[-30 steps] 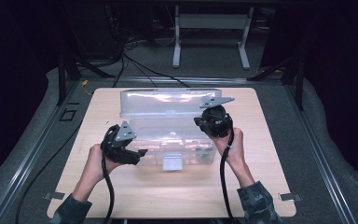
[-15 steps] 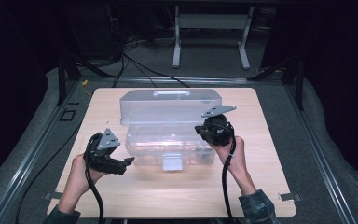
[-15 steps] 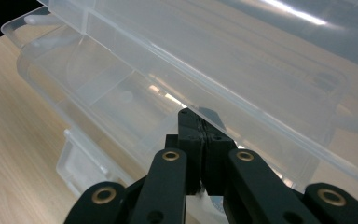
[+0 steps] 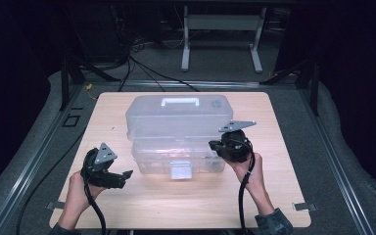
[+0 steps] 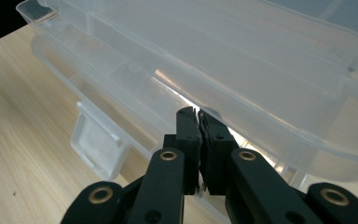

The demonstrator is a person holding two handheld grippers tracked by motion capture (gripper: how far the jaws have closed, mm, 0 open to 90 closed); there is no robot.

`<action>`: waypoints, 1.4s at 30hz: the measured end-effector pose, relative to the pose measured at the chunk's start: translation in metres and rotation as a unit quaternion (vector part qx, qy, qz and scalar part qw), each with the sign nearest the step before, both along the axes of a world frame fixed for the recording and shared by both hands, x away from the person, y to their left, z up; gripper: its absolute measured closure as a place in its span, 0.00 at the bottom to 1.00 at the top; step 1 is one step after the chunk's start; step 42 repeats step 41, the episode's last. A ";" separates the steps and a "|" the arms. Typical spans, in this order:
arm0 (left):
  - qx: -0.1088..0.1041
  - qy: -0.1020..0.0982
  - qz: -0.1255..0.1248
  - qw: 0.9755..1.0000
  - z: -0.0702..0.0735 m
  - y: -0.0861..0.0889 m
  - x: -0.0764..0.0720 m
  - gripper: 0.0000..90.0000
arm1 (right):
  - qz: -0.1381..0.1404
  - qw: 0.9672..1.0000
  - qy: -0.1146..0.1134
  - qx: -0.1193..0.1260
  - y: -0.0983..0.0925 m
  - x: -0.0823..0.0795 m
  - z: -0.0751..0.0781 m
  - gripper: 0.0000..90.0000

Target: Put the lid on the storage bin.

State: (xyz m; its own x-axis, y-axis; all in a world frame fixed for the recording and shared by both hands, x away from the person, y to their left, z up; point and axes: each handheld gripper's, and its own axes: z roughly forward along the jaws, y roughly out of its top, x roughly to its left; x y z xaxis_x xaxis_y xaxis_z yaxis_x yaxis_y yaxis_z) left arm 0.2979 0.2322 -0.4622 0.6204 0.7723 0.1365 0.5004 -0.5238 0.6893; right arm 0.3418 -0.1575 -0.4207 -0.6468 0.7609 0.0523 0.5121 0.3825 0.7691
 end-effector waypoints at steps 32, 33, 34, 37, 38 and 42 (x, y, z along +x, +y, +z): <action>0.014 0.038 0.024 0.999 -0.032 0.012 0.013 0.09 | 0.010 0.996 0.056 -0.070 -0.022 -0.038 -0.042 0.49; 0.017 0.039 0.025 0.999 -0.034 0.012 0.014 0.08 | 0.006 0.996 0.055 -0.068 -0.026 -0.040 -0.044 0.42; 0.022 0.039 0.027 0.999 -0.036 0.013 0.015 0.07 | -0.003 0.996 0.053 -0.069 -0.030 -0.042 -0.048 0.36; 0.025 0.046 0.030 0.998 -0.041 0.013 0.018 0.03 | -0.031 0.995 0.054 -0.078 -0.041 -0.046 -0.062 0.19; 0.026 0.050 0.030 0.998 -0.043 0.013 0.019 0.03 | -0.042 0.995 0.051 -0.077 -0.044 -0.046 -0.067 0.12; 0.030 0.054 0.024 0.998 -0.052 0.011 0.022 0.01 | -0.057 0.994 0.050 -0.080 -0.051 -0.040 -0.083 0.01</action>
